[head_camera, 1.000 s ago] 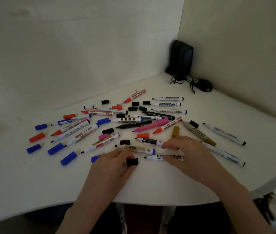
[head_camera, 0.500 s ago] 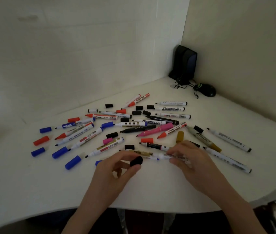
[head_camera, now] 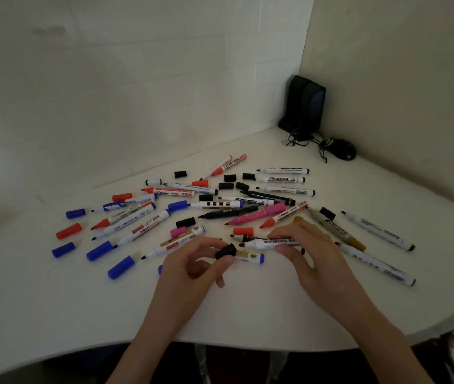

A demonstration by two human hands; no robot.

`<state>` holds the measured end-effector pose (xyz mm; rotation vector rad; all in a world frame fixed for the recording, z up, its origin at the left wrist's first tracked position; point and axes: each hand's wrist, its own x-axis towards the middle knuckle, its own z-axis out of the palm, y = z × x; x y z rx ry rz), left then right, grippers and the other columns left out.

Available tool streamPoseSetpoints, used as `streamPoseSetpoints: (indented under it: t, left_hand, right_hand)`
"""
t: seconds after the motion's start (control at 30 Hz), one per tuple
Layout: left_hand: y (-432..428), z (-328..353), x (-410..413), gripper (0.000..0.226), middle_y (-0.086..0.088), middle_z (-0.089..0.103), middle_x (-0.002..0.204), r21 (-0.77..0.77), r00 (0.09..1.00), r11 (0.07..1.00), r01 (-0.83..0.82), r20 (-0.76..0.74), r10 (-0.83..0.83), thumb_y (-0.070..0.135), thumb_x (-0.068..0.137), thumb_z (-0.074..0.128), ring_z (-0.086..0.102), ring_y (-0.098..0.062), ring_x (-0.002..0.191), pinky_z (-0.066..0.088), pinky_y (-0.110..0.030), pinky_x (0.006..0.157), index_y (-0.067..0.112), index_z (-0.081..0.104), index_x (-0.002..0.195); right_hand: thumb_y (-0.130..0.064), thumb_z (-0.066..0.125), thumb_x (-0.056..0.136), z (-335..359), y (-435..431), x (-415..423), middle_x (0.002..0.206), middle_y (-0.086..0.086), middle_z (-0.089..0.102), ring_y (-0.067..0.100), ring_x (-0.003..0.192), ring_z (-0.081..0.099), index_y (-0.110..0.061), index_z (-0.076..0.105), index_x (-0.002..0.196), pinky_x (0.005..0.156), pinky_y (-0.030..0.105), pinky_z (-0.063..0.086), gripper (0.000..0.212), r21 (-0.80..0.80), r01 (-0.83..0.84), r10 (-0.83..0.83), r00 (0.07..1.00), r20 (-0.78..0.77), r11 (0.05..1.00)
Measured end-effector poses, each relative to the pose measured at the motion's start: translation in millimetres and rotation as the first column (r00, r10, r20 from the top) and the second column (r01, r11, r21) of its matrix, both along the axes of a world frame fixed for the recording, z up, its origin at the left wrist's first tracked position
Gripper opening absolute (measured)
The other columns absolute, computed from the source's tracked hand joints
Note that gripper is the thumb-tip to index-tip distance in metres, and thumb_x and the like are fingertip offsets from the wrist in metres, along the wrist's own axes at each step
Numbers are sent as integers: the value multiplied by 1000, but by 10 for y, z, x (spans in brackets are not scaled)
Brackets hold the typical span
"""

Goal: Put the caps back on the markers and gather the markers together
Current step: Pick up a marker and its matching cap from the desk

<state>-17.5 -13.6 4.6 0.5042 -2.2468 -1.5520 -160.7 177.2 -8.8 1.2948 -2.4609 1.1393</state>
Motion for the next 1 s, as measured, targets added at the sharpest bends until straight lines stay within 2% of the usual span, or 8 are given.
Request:
streamPoseSetpoints:
  t: [0.3, 0.4, 0.5, 0.6, 0.7, 0.8, 0.9, 1.0]
  left_hand:
    - [24, 19, -43, 26, 18, 74, 90, -2, 999, 1000, 1, -37, -1, 38, 76, 68, 69, -11, 60, 55, -15, 67, 30, 71, 101]
    - [21, 23, -51, 20, 16, 74, 83, -5, 999, 1000, -11, -50, 11, 31, 80, 71, 68, -9, 59, 50, -10, 67, 32, 73, 99]
    - [-2, 32, -34, 21, 12, 74, 74, 5, 999, 1000, -16, -43, 16, 18, 83, 74, 67, -6, 59, 47, -7, 69, 30, 76, 100]
    - [-25, 51, -38, 20, 12, 74, 70, -25, 999, 1000, -13, -30, 13, 23, 81, 74, 69, -6, 62, 47, -7, 69, 32, 75, 99]
    - [-60, 53, -69, 22, 13, 75, 73, -36, 999, 999, -19, -28, 17, 28, 79, 73, 70, -4, 66, 49, -10, 62, 33, 74, 100]
    - [-89, 68, -88, 23, 13, 75, 75, -35, 999, 999, -20, -48, 18, 17, 81, 74, 71, -5, 68, 52, -13, 58, 33, 73, 98]
    - [-93, 102, -106, 31, 20, 74, 78, -49, 996, 998, -36, -80, 32, 9, 81, 74, 71, 0, 69, 51, -7, 65, 36, 70, 94]
    - [-84, 120, -123, 36, 21, 74, 77, -38, 993, 998, -59, -105, 55, 6, 79, 75, 72, 0, 71, 51, -6, 71, 39, 70, 91]
  right_hand:
    - [-27, 55, 98, 34, -102, 37, 109, -15, 60, 8, 101, 57, -27, 67, 114, 83, 37, 50, 20, 25, -21, 22, 996, -81, 999]
    - [-24, 56, 98, 41, -128, 72, 111, -13, 60, 9, 101, 57, -27, 67, 115, 85, 35, 49, 21, 43, -28, 32, 994, -104, 999]
    - [-23, 55, 98, 23, -142, 101, 111, -16, 57, 2, 101, 52, -28, 65, 116, 88, 26, 45, 21, 56, -38, 44, 994, -102, 998]
    - [-21, 56, 100, -13, -170, 117, 109, -12, 56, 5, 97, 49, -25, 65, 121, 87, 20, 38, 23, 89, -43, 55, 989, -137, 995]
    - [-30, 47, 100, -14, -216, 145, 106, -8, 57, 10, 92, 51, -22, 65, 120, 83, 25, 41, 28, 85, -40, 55, 980, -192, 996]
    - [-24, 48, 98, -2, -270, 161, 103, -4, 64, 15, 90, 56, -19, 66, 117, 79, 33, 48, 27, 40, -25, 35, 961, -274, 999]
    - [-11, 61, 92, 18, -316, 140, 100, -1, 67, 20, 90, 60, -17, 68, 116, 78, 38, 49, 26, 6, 5, -2, 943, -334, 1000]
    - [0, 71, 84, 23, -356, 123, 99, -1, 68, 18, 92, 59, -16, 72, 115, 79, 38, 48, 35, -5, 25, -25, 933, -360, 1000]
